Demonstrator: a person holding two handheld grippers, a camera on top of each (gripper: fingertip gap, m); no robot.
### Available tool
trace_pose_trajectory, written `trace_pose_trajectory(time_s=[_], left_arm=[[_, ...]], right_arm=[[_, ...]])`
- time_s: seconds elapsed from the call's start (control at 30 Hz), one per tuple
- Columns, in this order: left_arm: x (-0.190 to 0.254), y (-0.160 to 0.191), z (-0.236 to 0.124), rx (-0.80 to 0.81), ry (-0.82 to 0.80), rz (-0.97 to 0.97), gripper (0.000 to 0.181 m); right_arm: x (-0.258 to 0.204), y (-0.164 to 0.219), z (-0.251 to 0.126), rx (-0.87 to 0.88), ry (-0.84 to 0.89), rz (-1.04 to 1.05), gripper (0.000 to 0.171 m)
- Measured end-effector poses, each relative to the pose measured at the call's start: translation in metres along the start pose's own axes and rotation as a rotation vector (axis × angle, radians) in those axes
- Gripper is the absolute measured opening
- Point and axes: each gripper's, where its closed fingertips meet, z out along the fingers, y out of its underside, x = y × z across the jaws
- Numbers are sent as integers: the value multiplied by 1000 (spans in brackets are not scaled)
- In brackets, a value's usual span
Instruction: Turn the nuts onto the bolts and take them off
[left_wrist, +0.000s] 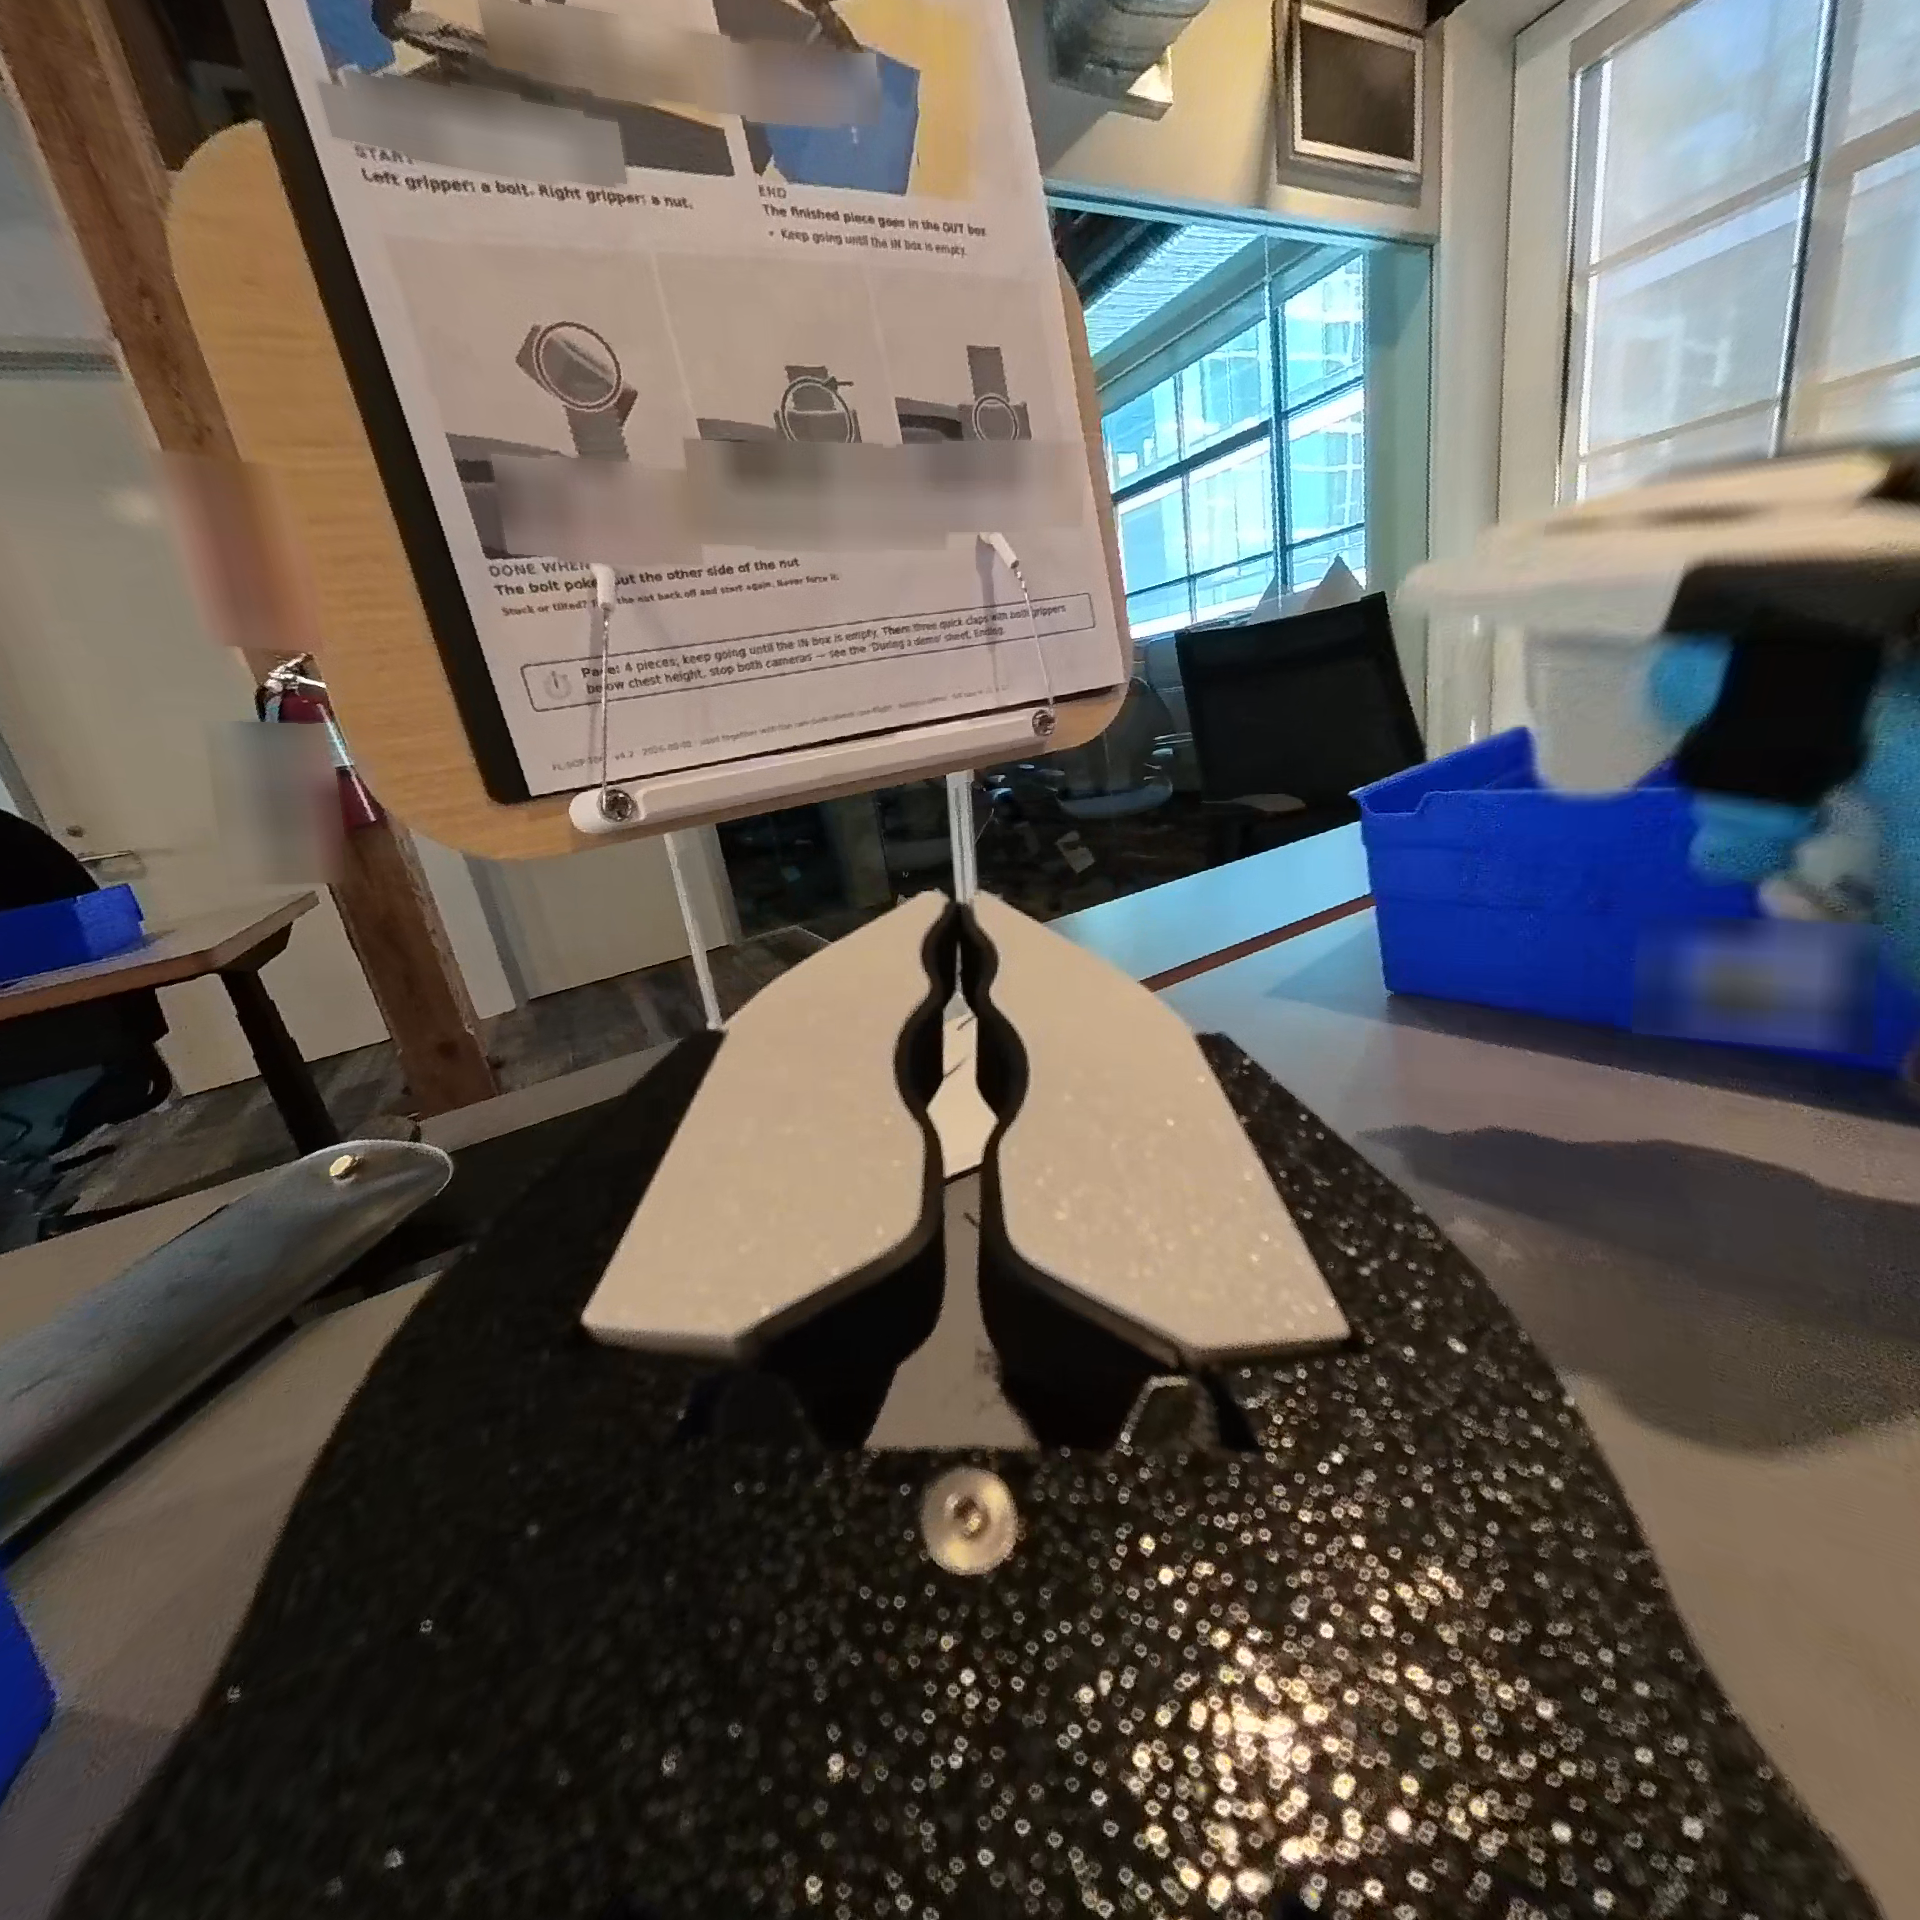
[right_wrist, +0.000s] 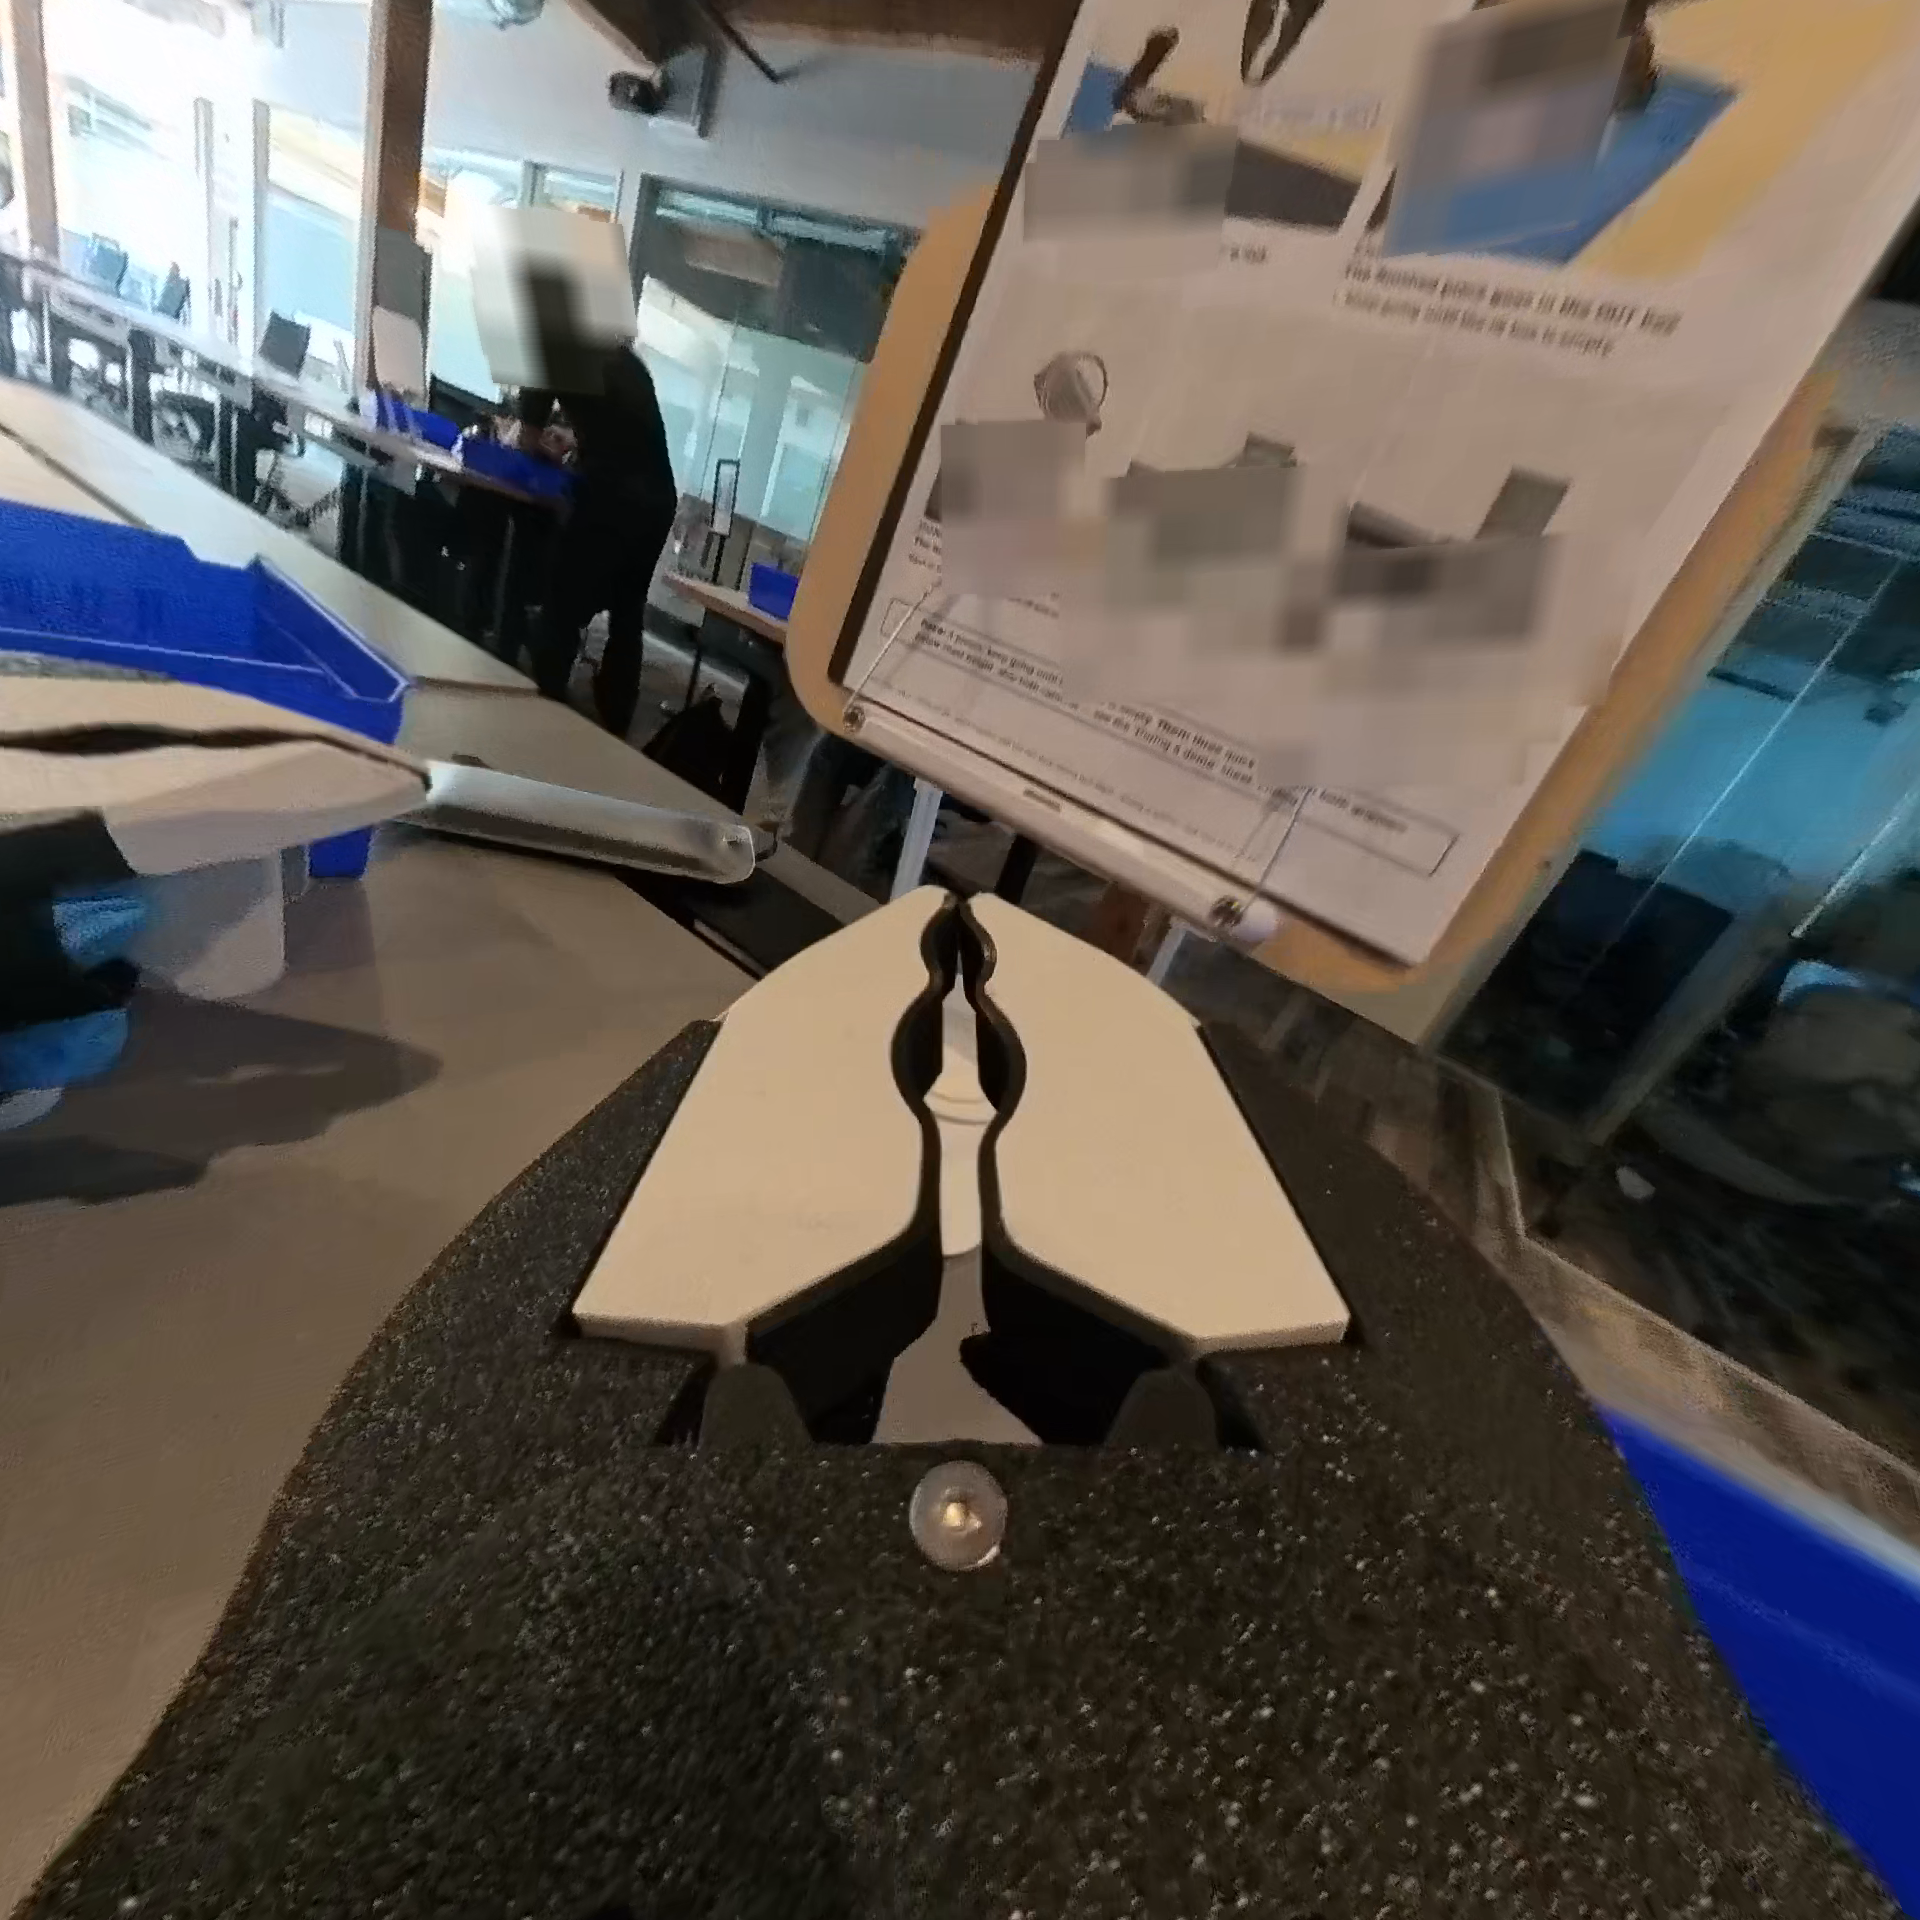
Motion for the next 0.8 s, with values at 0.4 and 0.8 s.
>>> trace_pose_trajectory(time_s=[0.4, 0.8], left_arm=[[28, 11, 8, -67, 116, 100, 0], [55, 13, 8, -86, 180, 255, 0]], right_arm=[[141, -18, -89, -334, 34, 62, 0], [174, 105, -130, -685, 24, 248, 0]])
